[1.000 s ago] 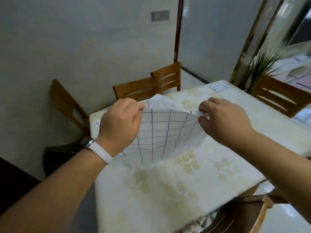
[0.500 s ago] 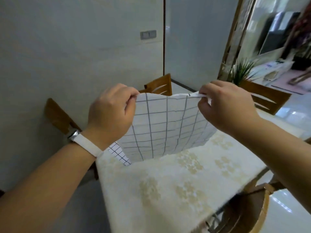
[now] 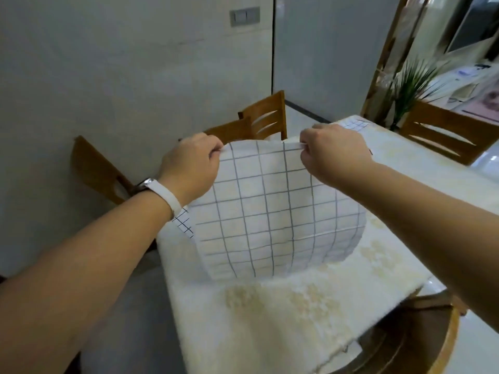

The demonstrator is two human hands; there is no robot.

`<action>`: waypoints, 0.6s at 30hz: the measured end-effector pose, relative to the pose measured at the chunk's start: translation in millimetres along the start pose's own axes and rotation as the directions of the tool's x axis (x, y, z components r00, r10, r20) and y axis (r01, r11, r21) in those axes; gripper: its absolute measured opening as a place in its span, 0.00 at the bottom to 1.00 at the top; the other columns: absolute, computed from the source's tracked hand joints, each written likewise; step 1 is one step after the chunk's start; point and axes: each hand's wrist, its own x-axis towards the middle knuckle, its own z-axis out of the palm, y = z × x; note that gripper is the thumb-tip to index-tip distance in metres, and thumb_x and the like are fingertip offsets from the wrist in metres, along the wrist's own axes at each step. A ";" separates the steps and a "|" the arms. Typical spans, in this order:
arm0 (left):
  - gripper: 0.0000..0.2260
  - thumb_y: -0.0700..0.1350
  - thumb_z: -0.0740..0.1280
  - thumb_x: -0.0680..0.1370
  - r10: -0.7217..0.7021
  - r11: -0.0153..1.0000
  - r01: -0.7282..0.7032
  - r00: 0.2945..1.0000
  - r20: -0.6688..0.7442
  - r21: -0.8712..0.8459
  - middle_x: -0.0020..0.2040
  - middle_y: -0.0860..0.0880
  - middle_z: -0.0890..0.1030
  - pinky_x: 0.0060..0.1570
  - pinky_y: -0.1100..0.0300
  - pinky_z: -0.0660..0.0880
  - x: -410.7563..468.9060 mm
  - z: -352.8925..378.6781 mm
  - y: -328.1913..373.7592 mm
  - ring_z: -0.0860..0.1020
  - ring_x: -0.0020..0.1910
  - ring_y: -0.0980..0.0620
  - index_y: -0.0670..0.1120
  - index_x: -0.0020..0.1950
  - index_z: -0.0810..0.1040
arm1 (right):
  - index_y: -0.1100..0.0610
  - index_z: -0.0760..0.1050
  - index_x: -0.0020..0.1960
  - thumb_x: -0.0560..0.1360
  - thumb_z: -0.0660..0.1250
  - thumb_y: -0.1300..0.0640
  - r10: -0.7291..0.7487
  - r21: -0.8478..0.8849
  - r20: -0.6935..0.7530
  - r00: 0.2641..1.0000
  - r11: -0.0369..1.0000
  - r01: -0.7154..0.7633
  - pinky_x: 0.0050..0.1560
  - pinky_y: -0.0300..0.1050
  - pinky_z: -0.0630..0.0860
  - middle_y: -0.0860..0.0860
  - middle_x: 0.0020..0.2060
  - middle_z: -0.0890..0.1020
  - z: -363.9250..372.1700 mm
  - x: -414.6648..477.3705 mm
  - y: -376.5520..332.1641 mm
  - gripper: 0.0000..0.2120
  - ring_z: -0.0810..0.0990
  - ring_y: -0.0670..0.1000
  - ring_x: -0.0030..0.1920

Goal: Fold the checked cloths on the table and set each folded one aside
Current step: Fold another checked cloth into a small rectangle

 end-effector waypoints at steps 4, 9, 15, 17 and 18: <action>0.09 0.43 0.59 0.80 -0.046 0.999 0.043 0.992 0.113 0.031 0.48 0.47 0.78 0.45 0.51 0.74 23.1 39.7 -26.4 0.75 0.48 0.45 0.47 0.52 0.79 | 0.54 0.76 0.57 0.81 0.60 0.54 0.030 0.016 0.051 0.998 0.999 -0.031 0.40 0.45 0.72 0.50 0.42 0.75 48.4 34.3 11.3 0.09 0.76 0.52 0.41; 0.10 0.43 0.58 0.80 -0.128 0.990 0.112 0.965 0.228 0.082 0.48 0.47 0.78 0.47 0.45 0.76 50.5 92.1 -55.1 0.75 0.47 0.44 0.48 0.52 0.79 | 0.54 0.76 0.60 0.80 0.61 0.56 0.021 0.028 0.144 0.989 0.999 -0.025 0.41 0.45 0.71 0.51 0.43 0.74 106.3 78.0 29.4 0.10 0.75 0.52 0.42; 0.10 0.44 0.58 0.81 -0.191 0.976 0.155 0.944 0.268 0.151 0.49 0.46 0.78 0.46 0.48 0.76 76.5 165.8 -89.8 0.76 0.46 0.43 0.47 0.53 0.79 | 0.53 0.74 0.61 0.80 0.61 0.56 0.001 0.012 0.211 0.977 1.000 -0.004 0.45 0.47 0.77 0.51 0.42 0.73 182.9 128.1 49.8 0.10 0.75 0.53 0.42; 0.10 0.45 0.58 0.81 -0.201 0.970 0.150 0.940 0.275 0.193 0.49 0.46 0.79 0.44 0.50 0.75 81.2 190.9 -101.9 0.76 0.46 0.42 0.47 0.54 0.79 | 0.54 0.74 0.60 0.80 0.59 0.57 -0.020 0.011 0.232 0.973 1.000 0.018 0.43 0.48 0.74 0.52 0.42 0.73 209.1 140.9 56.6 0.10 0.74 0.54 0.41; 0.10 0.45 0.58 0.81 -0.211 0.966 0.154 0.934 0.288 0.209 0.50 0.45 0.79 0.44 0.51 0.75 82.9 203.5 -107.4 0.76 0.47 0.42 0.47 0.54 0.79 | 0.54 0.74 0.59 0.80 0.58 0.57 -0.024 0.003 0.248 0.968 1.000 0.024 0.42 0.48 0.73 0.53 0.42 0.73 221.9 145.8 59.6 0.11 0.73 0.54 0.41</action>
